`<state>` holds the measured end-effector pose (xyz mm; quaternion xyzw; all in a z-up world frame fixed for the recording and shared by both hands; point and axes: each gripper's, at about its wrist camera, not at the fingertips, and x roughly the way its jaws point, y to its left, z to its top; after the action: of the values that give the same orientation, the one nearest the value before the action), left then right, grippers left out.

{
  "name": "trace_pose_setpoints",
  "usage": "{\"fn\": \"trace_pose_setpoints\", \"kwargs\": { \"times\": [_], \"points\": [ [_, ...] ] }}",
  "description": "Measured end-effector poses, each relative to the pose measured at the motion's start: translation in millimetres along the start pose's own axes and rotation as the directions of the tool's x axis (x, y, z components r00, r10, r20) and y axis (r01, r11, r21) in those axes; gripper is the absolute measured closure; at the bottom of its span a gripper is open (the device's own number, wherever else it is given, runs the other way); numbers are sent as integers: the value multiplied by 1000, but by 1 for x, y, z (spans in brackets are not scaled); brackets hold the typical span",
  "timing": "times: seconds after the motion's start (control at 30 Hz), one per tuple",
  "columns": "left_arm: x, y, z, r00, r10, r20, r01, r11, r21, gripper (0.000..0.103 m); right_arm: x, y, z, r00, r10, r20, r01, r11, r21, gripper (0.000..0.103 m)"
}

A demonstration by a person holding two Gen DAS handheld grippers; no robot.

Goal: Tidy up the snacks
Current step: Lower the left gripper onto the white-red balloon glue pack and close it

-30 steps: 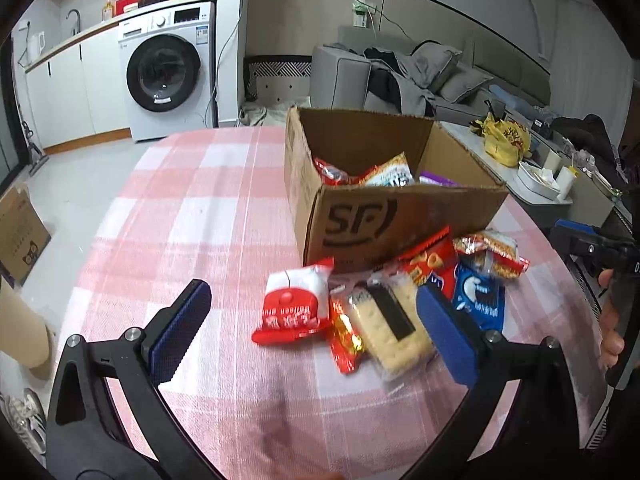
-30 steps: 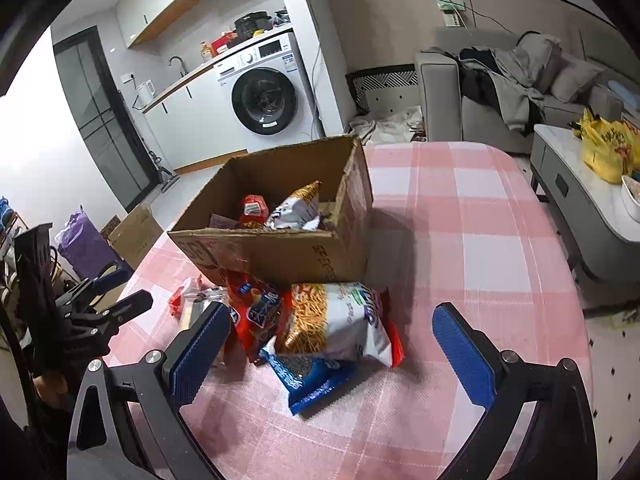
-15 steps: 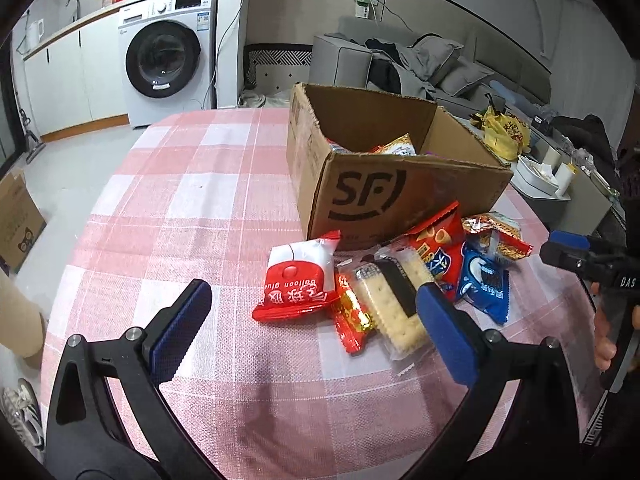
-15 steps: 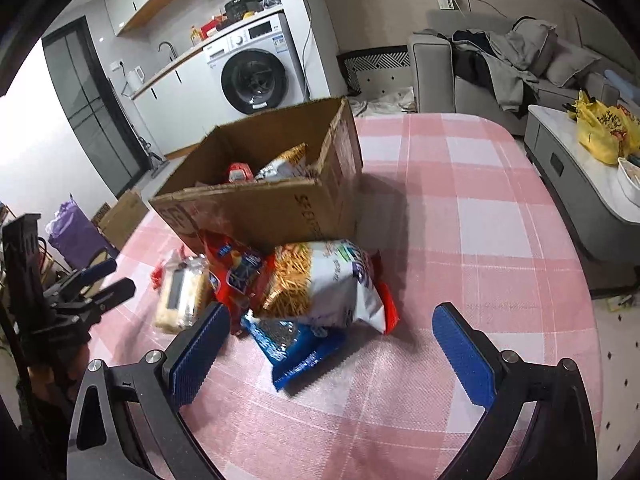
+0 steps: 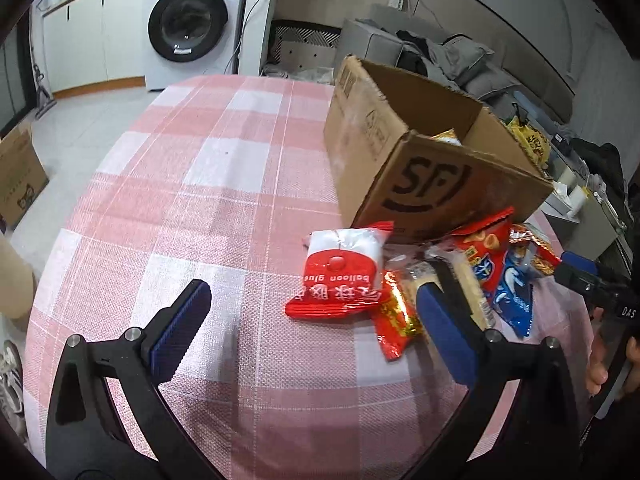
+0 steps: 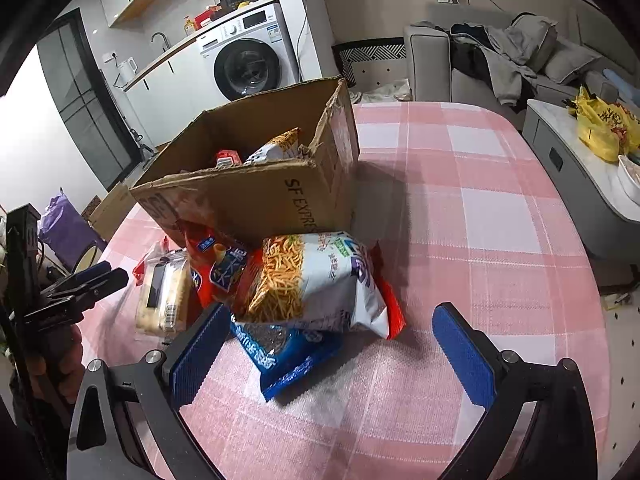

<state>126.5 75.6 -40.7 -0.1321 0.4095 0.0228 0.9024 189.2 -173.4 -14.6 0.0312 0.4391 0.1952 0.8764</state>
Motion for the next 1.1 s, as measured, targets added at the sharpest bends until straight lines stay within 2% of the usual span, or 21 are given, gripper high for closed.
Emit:
{"fn": "trace_pose_setpoints", "kwargs": {
  "times": [0.27, 0.43, 0.6, 0.67, 0.77, 1.1],
  "points": [
    [21, 3, 6, 1000, 14, -21, -14, 1000, 7, 1, 10, -1, 2, 1000, -1, -16, 1, 1000, -6, 0],
    [34, 6, 11, 999, 11, -46, -11, 1000, 4, 12, 13, -2, 2, 1000, -4, -21, 4, 1000, -1, 0],
    [49, 9, 11, 996, 17, -90, -16, 1000, 8, 32, 15, -4, 4, 1000, 3, -24, -3, 1000, 1, 0],
    [51, 8, 12, 996, 20, -85, -18, 1000, 25, 36, 16, -3, 5, 1000, -2, -25, 2, 1000, -4, 0],
    [53, 9, 13, 997, 16, -81, -13, 999, 30, 51, 17, -1, 5, 1000, 5, -29, -5, 1000, -12, 0],
    [53, 13, 12, 998, -16, -64, 18, 1000, 25, 57, 27, 2, 10, 999, 6, -38, -7, 1000, -13, 0]
  ]
}}
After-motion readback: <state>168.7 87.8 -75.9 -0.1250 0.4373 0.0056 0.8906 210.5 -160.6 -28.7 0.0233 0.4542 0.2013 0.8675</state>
